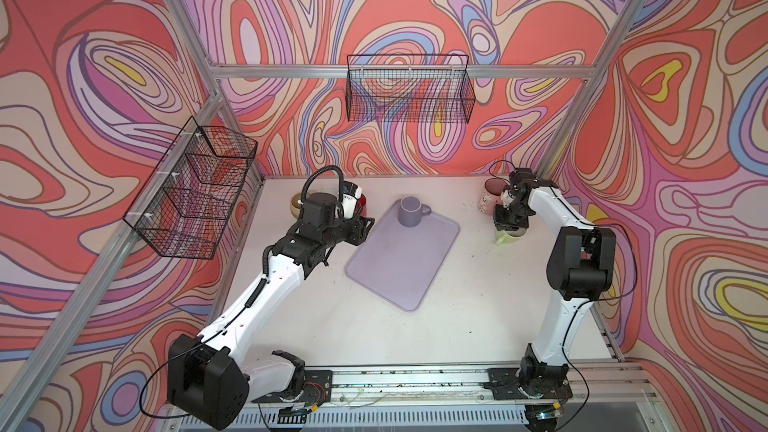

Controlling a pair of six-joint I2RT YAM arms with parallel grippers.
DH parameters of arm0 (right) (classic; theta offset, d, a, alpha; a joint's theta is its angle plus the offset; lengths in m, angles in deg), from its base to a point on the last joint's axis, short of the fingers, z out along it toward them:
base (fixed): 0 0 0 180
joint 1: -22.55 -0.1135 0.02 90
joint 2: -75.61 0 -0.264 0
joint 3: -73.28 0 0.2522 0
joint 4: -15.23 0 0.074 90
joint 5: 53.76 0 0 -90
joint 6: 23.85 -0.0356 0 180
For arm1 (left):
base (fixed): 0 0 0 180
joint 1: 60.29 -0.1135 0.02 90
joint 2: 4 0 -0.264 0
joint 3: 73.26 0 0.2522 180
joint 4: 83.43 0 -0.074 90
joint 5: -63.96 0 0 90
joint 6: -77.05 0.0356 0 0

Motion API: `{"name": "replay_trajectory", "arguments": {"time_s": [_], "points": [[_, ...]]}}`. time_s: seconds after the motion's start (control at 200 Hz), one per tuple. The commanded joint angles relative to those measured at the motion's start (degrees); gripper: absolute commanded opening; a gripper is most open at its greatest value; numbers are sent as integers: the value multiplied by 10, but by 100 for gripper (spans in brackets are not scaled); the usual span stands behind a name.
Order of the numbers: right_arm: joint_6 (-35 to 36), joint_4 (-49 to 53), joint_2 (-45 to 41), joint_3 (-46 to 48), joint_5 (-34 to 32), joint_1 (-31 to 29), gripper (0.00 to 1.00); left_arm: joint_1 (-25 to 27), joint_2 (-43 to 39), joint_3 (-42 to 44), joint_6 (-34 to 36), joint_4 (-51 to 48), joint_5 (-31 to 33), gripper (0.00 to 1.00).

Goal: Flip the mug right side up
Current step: 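Lower the pale green mug upright beside the white mug with the right gripper, then open the right gripper, raise it and move toward the lavender mug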

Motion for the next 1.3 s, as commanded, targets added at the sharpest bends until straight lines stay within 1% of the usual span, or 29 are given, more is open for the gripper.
{"name": "replay_trajectory", "arguments": {"time_s": [0.0,0.22,0.651,0.941,1.117,1.212,1.292], "points": [[6,-19,-12,4,-6,1,18,-3,-6,6,6,2,-8,54],[6,-19,-15,-4,-10,1,25,-3,-2,5,7,0,-12,54],[7,-11,-25,-23,-11,1,28,-2,-4,5,8,-1,-10,54],[17,6,-55,-44,-20,1,32,-2,-1,5,6,-1,-14,54],[29,8,-76,-57,-13,0,36,-3,-4,7,6,0,-14,54],[39,-7,-98,-51,4,-5,37,-3,2,5,4,0,-20,54],[50,-29,-123,-35,5,-24,39,-2,7,5,5,0,-23,54]]}}
